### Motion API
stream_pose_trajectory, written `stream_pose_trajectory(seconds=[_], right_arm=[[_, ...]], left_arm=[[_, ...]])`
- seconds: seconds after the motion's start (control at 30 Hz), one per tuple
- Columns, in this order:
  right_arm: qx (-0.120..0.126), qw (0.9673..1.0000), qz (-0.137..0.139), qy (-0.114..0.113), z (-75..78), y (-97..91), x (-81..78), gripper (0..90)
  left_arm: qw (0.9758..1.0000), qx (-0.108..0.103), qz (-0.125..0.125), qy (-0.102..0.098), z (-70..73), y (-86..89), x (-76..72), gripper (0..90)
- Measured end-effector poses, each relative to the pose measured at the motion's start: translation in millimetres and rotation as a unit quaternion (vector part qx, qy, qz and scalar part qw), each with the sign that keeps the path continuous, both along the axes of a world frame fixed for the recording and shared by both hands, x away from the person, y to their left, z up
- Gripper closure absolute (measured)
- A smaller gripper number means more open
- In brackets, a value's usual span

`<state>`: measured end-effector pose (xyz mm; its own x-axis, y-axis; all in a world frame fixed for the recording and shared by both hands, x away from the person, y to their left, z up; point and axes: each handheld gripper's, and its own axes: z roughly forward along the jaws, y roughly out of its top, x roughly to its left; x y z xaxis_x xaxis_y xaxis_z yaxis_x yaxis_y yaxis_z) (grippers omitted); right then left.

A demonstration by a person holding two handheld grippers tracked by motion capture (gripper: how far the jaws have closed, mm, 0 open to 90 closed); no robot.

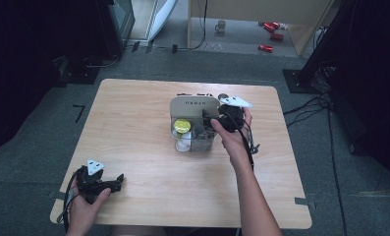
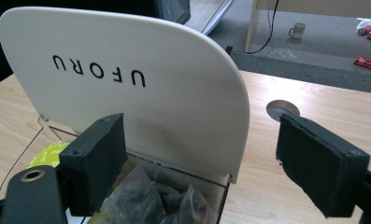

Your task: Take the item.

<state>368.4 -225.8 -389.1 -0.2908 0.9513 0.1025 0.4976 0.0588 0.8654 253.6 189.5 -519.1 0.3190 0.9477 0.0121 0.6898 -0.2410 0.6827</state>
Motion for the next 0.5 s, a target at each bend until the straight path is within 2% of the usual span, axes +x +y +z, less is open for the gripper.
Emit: stream_pose_trajectory(seconds=[0.27,0.5], right_arm=[[0.003,1.0000,0.002,-0.006,2.1,1.4,6.2,18.3],[0.018,0.9996,0.013,-0.018,8.6,3.9,10.5,19.0]], left_arm=[[1.0000,0.000,0.000,0.000,0.0,0.0,0.0,0.0],[1.0000,0.000,0.000,0.000,0.0,0.0,0.0,0.0]])
